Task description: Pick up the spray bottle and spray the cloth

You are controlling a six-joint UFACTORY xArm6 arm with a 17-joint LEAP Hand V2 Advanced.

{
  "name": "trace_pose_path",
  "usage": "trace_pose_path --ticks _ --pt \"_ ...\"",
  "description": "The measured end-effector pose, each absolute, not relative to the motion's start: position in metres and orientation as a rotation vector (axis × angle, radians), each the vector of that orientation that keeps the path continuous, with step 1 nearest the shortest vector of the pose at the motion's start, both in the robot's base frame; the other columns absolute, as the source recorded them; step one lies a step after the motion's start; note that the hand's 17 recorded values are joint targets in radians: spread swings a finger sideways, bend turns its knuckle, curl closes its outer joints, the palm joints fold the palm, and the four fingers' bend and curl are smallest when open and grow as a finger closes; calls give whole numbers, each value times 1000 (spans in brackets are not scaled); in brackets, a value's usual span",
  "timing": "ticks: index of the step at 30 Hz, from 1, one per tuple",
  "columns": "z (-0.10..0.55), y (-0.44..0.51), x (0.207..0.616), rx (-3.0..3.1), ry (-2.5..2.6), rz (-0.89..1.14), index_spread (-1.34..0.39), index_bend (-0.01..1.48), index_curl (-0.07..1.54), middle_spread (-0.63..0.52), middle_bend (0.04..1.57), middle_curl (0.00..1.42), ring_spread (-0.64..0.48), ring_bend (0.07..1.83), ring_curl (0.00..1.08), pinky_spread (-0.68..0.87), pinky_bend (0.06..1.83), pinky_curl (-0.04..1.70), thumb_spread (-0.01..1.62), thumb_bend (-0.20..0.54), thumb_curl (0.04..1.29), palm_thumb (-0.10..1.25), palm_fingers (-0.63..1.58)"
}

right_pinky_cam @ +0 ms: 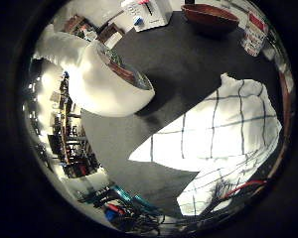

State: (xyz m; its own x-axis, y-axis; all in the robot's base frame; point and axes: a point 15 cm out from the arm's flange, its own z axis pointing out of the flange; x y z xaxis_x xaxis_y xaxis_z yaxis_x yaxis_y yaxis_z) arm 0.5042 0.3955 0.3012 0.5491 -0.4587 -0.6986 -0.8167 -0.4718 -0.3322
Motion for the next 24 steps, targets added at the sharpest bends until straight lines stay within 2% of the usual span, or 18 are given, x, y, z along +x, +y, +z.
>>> trace_pose_path --ticks 16,24 --pt "275 366 497 -2227 1078 719 -346 185 433 22 262 381 116 203 242 360 190 279 1119 -22 283 563 288" --pt "259 342 499 -2230 1138 727 -344 194 405 37 234 368 138 185 228 361 184 261 1113 -21 277 536 280"
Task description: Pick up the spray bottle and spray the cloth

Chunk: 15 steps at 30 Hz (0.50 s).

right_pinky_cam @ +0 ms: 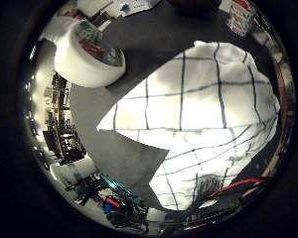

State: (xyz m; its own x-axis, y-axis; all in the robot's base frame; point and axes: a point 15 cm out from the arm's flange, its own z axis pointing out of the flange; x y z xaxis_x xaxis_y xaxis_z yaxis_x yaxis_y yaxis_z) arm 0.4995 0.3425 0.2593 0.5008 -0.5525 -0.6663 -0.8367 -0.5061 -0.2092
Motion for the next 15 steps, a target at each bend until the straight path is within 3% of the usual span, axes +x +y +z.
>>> trace_pose_path --ticks 10,15 --pt "282 307 504 -2218 1164 656 -344 195 402 38 230 363 141 188 213 358 181 252 1118 -21 270 531 279" --pt "292 284 488 -2211 1186 636 -341 193 398 38 232 362 141 187 205 358 182 248 1119 -21 270 527 280"
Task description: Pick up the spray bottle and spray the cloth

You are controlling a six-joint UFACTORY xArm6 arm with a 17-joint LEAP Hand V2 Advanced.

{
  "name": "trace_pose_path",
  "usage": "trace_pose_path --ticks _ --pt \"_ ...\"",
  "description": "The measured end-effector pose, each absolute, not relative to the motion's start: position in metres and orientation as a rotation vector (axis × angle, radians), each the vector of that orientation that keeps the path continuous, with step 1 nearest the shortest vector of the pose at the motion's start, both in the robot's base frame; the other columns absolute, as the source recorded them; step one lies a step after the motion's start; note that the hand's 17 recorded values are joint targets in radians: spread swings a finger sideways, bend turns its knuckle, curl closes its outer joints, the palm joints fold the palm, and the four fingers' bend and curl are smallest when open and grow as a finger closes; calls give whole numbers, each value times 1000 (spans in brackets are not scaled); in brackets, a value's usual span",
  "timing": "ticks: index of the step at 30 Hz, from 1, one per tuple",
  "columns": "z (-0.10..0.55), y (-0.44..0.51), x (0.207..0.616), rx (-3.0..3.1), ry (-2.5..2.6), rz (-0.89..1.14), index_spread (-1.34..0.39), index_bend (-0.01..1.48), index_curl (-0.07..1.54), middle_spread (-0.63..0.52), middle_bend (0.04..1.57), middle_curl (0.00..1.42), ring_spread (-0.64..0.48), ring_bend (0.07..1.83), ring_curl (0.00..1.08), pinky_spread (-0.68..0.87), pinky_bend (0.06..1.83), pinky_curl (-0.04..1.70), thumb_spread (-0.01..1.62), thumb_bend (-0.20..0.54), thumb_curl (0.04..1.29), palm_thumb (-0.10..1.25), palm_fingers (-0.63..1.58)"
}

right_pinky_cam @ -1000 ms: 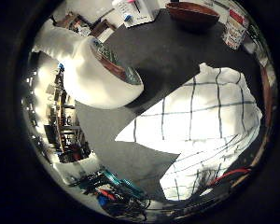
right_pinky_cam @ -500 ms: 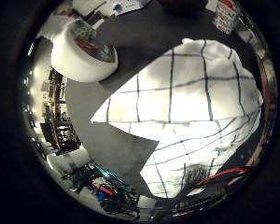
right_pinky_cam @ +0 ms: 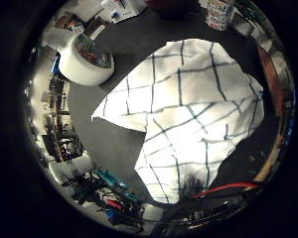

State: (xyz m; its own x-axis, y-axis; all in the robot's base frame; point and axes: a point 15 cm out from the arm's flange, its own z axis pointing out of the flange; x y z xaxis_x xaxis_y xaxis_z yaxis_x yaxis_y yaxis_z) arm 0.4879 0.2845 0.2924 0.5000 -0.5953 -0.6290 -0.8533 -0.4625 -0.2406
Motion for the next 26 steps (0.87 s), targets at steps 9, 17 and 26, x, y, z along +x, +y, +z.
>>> trace_pose_path --ticks 9,17,26 --pt "321 237 458 -2179 1207 560 -343 197 396 32 246 366 141 184 200 356 182 244 1120 -21 274 524 290" --pt "334 171 439 -2167 1293 448 -345 193 398 29 251 366 143 187 194 354 184 237 1113 -22 272 509 303" --pt "330 92 432 -2116 1415 419 -349 202 405 24 252 363 142 185 190 351 180 232 1110 -21 271 506 311"
